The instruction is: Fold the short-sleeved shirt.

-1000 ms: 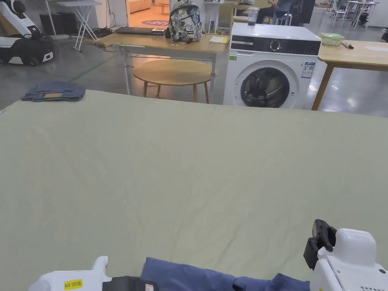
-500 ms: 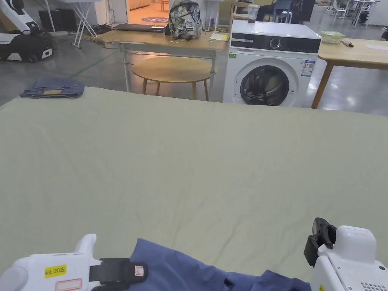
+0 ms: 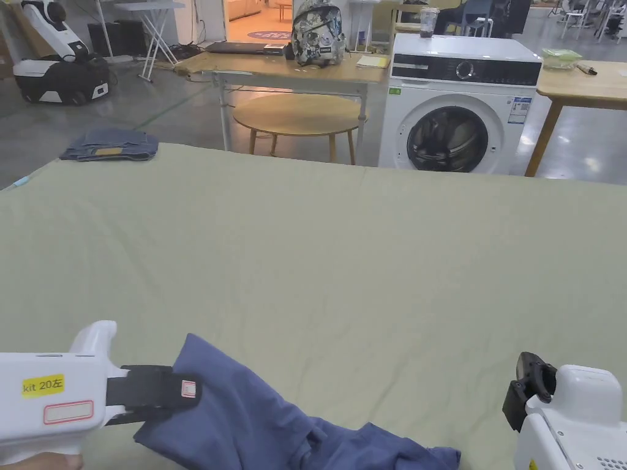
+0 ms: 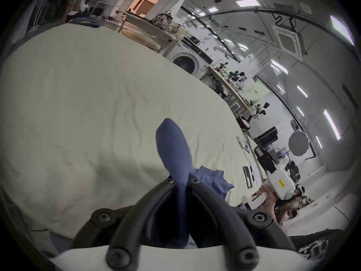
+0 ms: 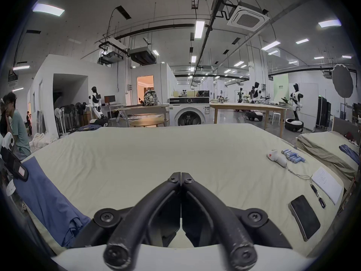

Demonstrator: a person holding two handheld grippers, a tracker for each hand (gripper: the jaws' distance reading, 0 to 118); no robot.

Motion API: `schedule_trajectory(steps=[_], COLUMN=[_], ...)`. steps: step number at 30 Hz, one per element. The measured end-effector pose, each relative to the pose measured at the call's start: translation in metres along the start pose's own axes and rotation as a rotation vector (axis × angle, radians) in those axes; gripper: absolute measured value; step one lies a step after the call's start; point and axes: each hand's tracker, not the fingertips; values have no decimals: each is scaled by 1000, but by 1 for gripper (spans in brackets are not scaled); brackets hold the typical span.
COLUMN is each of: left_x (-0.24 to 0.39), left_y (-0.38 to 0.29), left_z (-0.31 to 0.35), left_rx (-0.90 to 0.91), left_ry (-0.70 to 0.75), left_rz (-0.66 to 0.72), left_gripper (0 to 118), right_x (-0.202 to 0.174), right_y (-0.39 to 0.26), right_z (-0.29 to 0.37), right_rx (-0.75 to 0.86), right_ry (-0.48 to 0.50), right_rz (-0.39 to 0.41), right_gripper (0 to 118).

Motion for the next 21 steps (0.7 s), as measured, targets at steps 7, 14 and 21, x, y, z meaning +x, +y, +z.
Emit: schedule_trajectory(steps=[7,14,21], left_x=[62,113,159], left_y=[-7,-20,-58], left_z=[-34,-92,-180], left_rx=[-55,-180,-312], left_ry=[-46,-67,-74], left_rz=[-53,-156,-193], left_gripper=[1,1,1], right_x=[1,4,12], right_y=[-1,-3,-6], right_z=[1,2,6], right_rx=[-4,-11,-18], right_ry=[3,-3,-22], right_rz=[1,-4,-11], right_gripper=[0,0,0])
